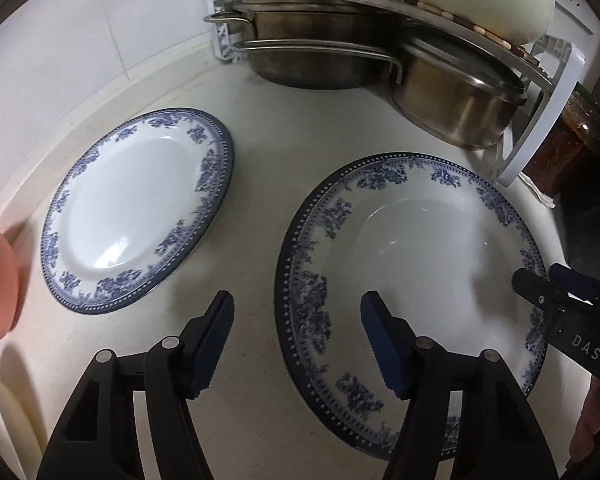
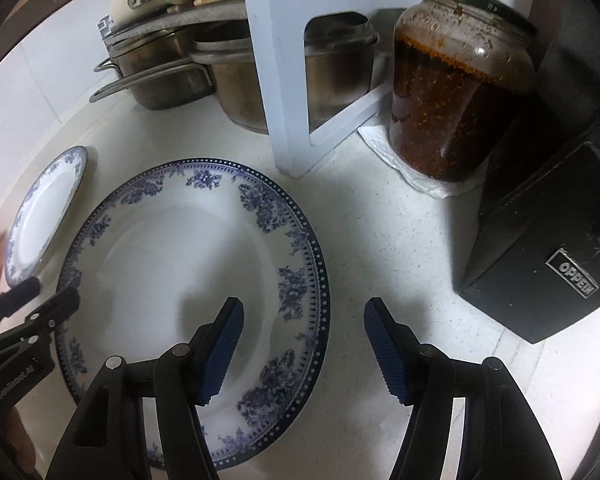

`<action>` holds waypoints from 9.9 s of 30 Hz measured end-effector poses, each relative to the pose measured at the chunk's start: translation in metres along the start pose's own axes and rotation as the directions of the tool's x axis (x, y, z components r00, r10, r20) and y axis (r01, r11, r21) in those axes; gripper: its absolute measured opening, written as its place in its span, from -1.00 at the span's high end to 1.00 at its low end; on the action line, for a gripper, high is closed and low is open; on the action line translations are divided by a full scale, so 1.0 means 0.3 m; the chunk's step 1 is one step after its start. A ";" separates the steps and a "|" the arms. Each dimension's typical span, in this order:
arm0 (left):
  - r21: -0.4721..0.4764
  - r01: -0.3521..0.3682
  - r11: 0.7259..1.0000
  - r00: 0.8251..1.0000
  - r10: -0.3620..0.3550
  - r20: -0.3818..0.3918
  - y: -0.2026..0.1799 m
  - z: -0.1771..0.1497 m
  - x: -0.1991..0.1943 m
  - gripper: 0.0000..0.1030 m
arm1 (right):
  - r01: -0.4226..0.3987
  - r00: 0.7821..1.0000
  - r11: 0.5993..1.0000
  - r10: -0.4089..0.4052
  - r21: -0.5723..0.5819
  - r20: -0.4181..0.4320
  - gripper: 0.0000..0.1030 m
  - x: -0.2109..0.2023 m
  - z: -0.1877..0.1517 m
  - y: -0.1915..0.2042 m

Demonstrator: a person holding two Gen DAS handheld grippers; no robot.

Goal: Organize plates and bowls
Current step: 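Move both tools to the rim of the large blue-and-white plate, then close both tools on the blue-and-white plate rim and lift it, then carry the blue-and-white plate over the green plate and lower it on, then open both tools to release the blue-and-white plate, then move both tools to the smaller blue-and-white plate by the pot rack, then close both tools on the rim of the smaller blue-and-white plate, then lift the smaller plate with both tools and carry it toward the plate stack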

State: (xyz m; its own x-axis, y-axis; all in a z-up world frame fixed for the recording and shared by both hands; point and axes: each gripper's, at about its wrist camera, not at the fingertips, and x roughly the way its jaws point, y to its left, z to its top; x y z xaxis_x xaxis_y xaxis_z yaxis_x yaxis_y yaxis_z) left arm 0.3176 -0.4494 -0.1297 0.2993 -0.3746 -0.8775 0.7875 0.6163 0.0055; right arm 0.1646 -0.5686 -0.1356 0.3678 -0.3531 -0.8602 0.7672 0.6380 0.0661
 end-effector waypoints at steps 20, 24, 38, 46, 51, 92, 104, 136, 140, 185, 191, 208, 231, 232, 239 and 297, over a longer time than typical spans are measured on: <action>0.000 0.038 0.999 0.998 -0.038 -0.060 -0.008 0.040 0.047 0.28 | -0.013 0.996 0.999 0.009 -0.048 -0.087 0.20 0.046 0.063 0.028; -0.006 0.040 0.999 0.998 -0.040 -0.054 -0.007 0.037 0.032 0.30 | -0.001 0.996 0.999 -0.004 -0.054 -0.092 0.23 0.038 0.063 0.029; -0.073 0.027 0.997 0.999 -0.030 -0.035 0.047 -0.067 -0.146 0.30 | -0.001 0.998 0.997 -0.004 -0.082 -0.063 0.24 -0.095 0.017 0.078; -0.135 -0.011 0.991 1.000 0.010 -0.005 0.123 -0.169 -0.297 0.30 | -0.035 0.999 0.991 0.030 -0.126 -0.043 0.23 -0.211 -0.034 0.156; -0.185 -0.045 0.982 0.999 0.048 0.012 0.190 -0.249 -0.402 0.30 | -0.065 0.998 0.983 0.061 -0.171 -0.027 0.23 -0.281 -0.080 0.222; -0.624 -0.321 0.712 0.931 0.359 -0.069 0.797 -1.014 -0.939 0.30 | -0.359 0.925 0.710 0.358 -0.606 -0.129 0.23 -0.621 -0.546 0.954; -0.709 -0.371 0.600 0.910 0.386 -0.149 0.920 -1.210 -0.989 0.30 | -0.407 0.901 0.582 0.384 -0.704 -0.203 0.23 -0.655 -0.685 1.164; -0.749 -0.365 0.553 0.931 0.235 -0.280 1.093 -1.423 -0.812 0.29 | -0.375 0.926 0.463 0.218 -0.803 -0.307 0.22 -0.492 -0.934 1.412; -0.744 -0.355 0.566 0.935 0.208 -0.288 1.091 -1.428 -0.796 0.23 | -0.370 0.928 0.462 0.210 -0.806 -0.307 0.21 -0.486 -0.936 1.410; -0.395 -0.205 0.896 0.959 0.264 0.101 0.745 -0.577 -0.841 -0.68 | -0.305 0.936 0.776 0.351 -0.553 -0.024 -0.04 -0.599 -0.341 0.910; -0.317 -0.212 0.924 0.956 0.264 0.129 0.713 -0.404 -0.815 -0.68 | -0.294 0.940 0.819 0.340 -0.493 0.003 -0.04 -0.573 -0.213 0.858; -0.218 -0.201 0.955 0.968 0.228 0.107 0.725 0.004 -0.615 -0.67 | -0.215 0.967 0.890 0.251 -0.401 0.038 -0.04 -0.408 0.159 0.819; -0.153 -0.221 0.963 0.966 0.194 -0.173 0.806 0.227 -0.045 -0.47 | -0.157 0.980 0.946 0.113 -0.283 -0.166 -0.04 0.119 0.435 0.841; -0.151 -0.224 0.963 0.963 0.195 -0.185 0.810 0.228 -0.029 -0.45 | -0.155 0.979 0.947 0.109 -0.281 -0.173 -0.04 0.135 0.437 0.843; -0.182 -0.216 0.959 0.951 0.165 -0.260 0.841 0.222 0.053 -0.19 | -0.136 0.971 0.954 0.074 -0.268 -0.228 -0.04 0.232 0.458 0.856; -0.347 -0.145 0.927 0.983 0.096 -0.156 0.859 0.066 -0.168 0.35 | -0.150 0.982 0.933 0.103 -0.327 -0.159 0.29 -0.053 0.337 0.864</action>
State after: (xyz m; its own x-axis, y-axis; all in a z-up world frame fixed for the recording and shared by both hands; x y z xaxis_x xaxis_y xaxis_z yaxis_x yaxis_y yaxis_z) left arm 0.5162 -0.2854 -0.0746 0.2855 -0.2013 -0.9370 0.4994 0.8657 -0.0338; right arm 0.4106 -0.4668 -0.0537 0.3562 -0.1724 -0.9184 0.4889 0.8720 0.0260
